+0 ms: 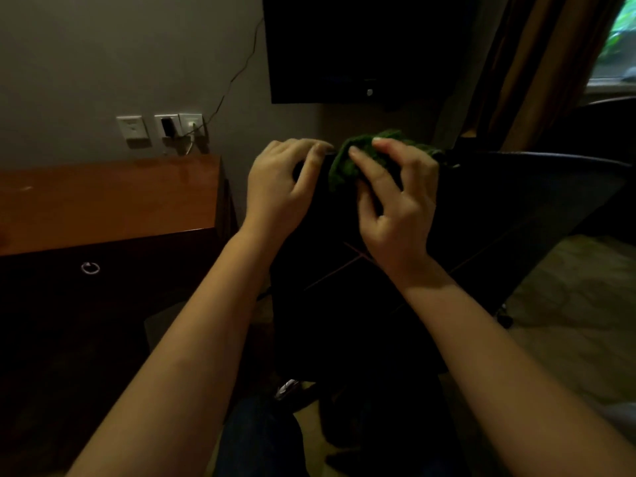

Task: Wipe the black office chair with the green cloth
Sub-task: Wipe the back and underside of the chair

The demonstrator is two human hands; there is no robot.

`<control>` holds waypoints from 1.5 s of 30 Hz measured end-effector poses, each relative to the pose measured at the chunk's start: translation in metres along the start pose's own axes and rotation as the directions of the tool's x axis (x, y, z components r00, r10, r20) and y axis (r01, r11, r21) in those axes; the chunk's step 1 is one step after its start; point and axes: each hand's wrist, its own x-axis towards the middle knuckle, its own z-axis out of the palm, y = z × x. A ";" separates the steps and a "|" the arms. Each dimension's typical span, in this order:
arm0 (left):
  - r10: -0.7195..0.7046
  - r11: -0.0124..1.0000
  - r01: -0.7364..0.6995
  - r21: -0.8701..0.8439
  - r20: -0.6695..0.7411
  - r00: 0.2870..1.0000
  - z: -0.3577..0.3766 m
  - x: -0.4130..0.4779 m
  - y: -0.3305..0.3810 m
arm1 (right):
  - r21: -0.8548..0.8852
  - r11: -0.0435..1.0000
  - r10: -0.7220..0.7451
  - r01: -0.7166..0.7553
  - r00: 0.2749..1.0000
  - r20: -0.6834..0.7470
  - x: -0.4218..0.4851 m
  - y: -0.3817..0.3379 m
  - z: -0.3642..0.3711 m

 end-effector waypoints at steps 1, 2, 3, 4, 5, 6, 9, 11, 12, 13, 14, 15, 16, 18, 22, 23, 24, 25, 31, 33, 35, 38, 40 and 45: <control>-0.011 1.000 0.011 -0.023 -0.021 1.000 0.000 -0.001 0.000 | 0.012 1.000 -0.008 0.007 1.000 0.021 -0.004 -0.006 0.006; -0.032 0.998 0.030 -0.061 -0.037 0.999 0.000 -0.002 -0.001 | 0.027 1.000 -0.013 0.013 0.999 0.034 -0.008 -0.013 0.012; -0.041 0.995 0.037 -0.089 -0.045 0.998 -0.002 -0.003 -0.003 | 0.050 0.999 -0.014 0.012 0.999 0.033 -0.011 -0.021 0.020; -0.034 0.996 0.029 -0.090 -0.047 0.998 -0.004 -0.004 -0.006 | 0.084 0.996 -0.009 0.008 1.000 0.018 -0.013 -0.029 0.027; -0.015 0.998 0.012 -0.065 -0.044 0.999 -0.006 -0.006 -0.008 | 0.125 0.992 -0.006 0.006 1.000 0.002 -0.014 -0.036 0.033; 0.002 0.999 -0.004 -0.033 -0.040 0.999 -0.007 -0.008 -0.011 | 0.158 0.987 -0.012 0.012 1.000 -0.004 -0.015 -0.041 0.038; 0.004 1.000 -0.003 0.025 -0.038 0.999 -0.012 -0.012 -0.018 | 0.117 0.990 -0.084 0.076 0.994 0.065 -0.020 -0.043 0.044; 0.006 0.998 -0.005 0.055 -0.021 1.000 -0.015 -0.012 -0.022 | 0.078 0.992 -0.107 0.099 0.988 0.109 -0.025 -0.034 0.041; 0.012 0.997 -0.011 0.072 -0.011 1.000 -0.015 -0.012 -0.023 | 0.076 0.993 -0.103 0.094 0.987 0.126 -0.028 -0.029 0.037; 0.018 0.996 -0.017 0.085 -0.007 1.000 -0.014 -0.012 -0.023 | 0.078 0.993 -0.094 0.084 0.986 0.140 -0.030 -0.022 0.032; 0.022 0.995 -0.021 0.092 -0.012 1.000 -0.012 -0.011 -0.022 | 0.073 0.995 -0.079 0.068 0.985 0.154 -0.033 -0.014 0.025; 0.026 0.995 -0.024 0.095 -0.024 0.999 -0.011 -0.010 -0.021 | 0.049 0.998 -0.057 0.049 0.984 0.168 -0.037 -0.006 0.018; 0.031 0.995 -0.027 0.094 -0.040 0.999 -0.009 -0.009 -0.019 | 0.010 1.000 -0.031 0.029 0.983 0.179 -0.041 0.004 0.010; 0.042 0.995 -0.036 0.091 -0.064 0.997 -0.006 -0.009 -0.018 | -0.081 0.997 0.029 -0.015 0.983 0.182 -0.049 0.024 -0.006; 0.063 0.994 -0.055 0.097 -0.078 0.995 0.000 -0.007 -0.017 | -0.178 0.973 0.173 -0.147 0.974 0.145 -0.057 0.064 -0.042; 0.067 0.993 -0.059 0.100 -0.079 0.995 0.001 -0.007 -0.017 | -0.193 0.963 0.216 -0.190 0.968 0.125 -0.058 0.073 -0.051; 0.069 0.993 -0.061 0.101 -0.082 0.994 0.001 -0.007 -0.017 | -0.207 0.950 0.259 -0.235 0.961 0.097 -0.059 0.082 -0.059; 0.069 0.993 -0.060 0.101 -0.087 0.994 0.002 -0.007 -0.018 | -0.216 0.935 0.301 -0.281 0.951 0.065 -0.059 0.090 -0.066; 0.045 0.994 -0.031 0.101 -0.141 0.989 0.007 -0.011 -0.016 | -0.107 0.908 0.398 -0.406 0.913 -0.090 -0.050 0.112 -0.094; 0.038 0.994 -0.022 0.109 -0.150 0.988 0.009 -0.010 -0.016 | -0.031 0.896 0.433 -0.443 0.888 -0.156 -0.043 0.107 -0.096; 0.034 0.993 -0.016 0.118 -0.150 0.988 0.009 -0.011 -0.016 | -0.035 0.896 0.423 -0.443 0.875 -0.234 -0.036 0.102 -0.094; 0.015 0.992 0.002 0.129 -0.129 0.992 0.008 -0.011 -0.014 | -0.075 0.901 0.395 -0.428 0.878 -0.271 -0.027 0.094 -0.088; -0.003 0.992 0.019 0.128 -0.124 0.992 0.006 -0.010 -0.013 | -0.088 0.890 0.413 -0.448 0.872 -0.263 -0.025 0.087 -0.082; -0.067 0.993 0.079 0.085 -0.128 0.989 0.003 -0.009 -0.012 | -0.064 0.885 0.431 -0.460 0.865 -0.257 -0.022 0.067 -0.065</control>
